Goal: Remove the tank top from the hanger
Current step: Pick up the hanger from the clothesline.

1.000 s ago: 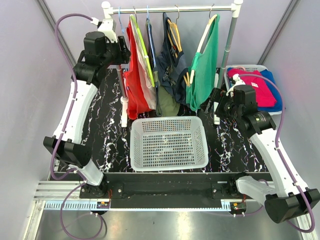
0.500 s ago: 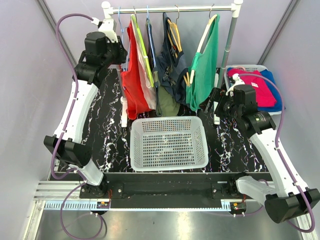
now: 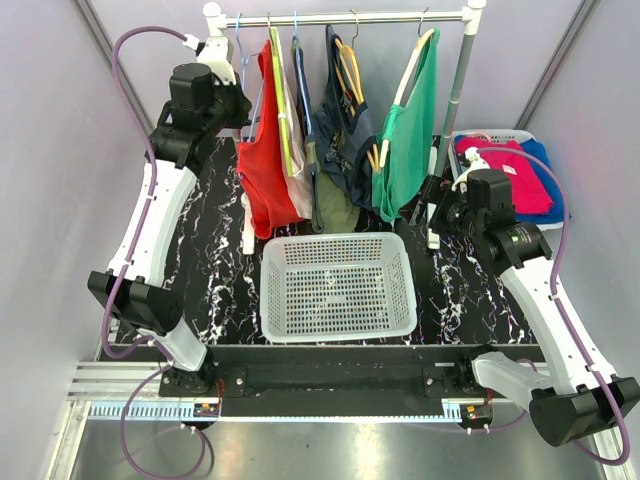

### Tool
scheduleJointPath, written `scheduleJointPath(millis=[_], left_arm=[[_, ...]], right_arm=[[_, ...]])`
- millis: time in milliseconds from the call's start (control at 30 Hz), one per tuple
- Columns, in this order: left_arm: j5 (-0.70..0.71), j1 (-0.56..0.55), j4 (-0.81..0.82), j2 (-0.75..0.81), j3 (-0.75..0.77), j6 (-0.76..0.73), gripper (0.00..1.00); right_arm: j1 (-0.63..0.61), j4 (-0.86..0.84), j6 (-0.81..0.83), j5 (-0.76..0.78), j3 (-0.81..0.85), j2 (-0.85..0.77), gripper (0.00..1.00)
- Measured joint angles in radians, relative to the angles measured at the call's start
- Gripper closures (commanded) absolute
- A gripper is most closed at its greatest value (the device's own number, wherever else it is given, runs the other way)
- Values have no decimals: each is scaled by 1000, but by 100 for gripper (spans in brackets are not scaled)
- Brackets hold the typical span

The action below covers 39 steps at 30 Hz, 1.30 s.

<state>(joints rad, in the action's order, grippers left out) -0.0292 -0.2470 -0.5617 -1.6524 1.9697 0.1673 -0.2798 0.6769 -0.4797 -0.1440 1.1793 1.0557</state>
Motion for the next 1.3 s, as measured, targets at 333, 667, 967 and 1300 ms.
scheduleJointPath(millis=[333, 667, 967, 1300], left_arm=[[26, 0, -13, 24, 22, -25, 100], [-1, -7, -52, 210, 21, -30, 100], [-28, -14, -159, 407, -93, -64, 100], [-106, -34, -386, 448, -45, -140, 100]], right_arm=[[0, -2, -8, -6, -10, -14, 10], [0, -3, -16, -8, -23, -36, 11], [0, 7, -16, -8, 1, -45, 12], [0, 11, -17, -8, 41, -70, 11]])
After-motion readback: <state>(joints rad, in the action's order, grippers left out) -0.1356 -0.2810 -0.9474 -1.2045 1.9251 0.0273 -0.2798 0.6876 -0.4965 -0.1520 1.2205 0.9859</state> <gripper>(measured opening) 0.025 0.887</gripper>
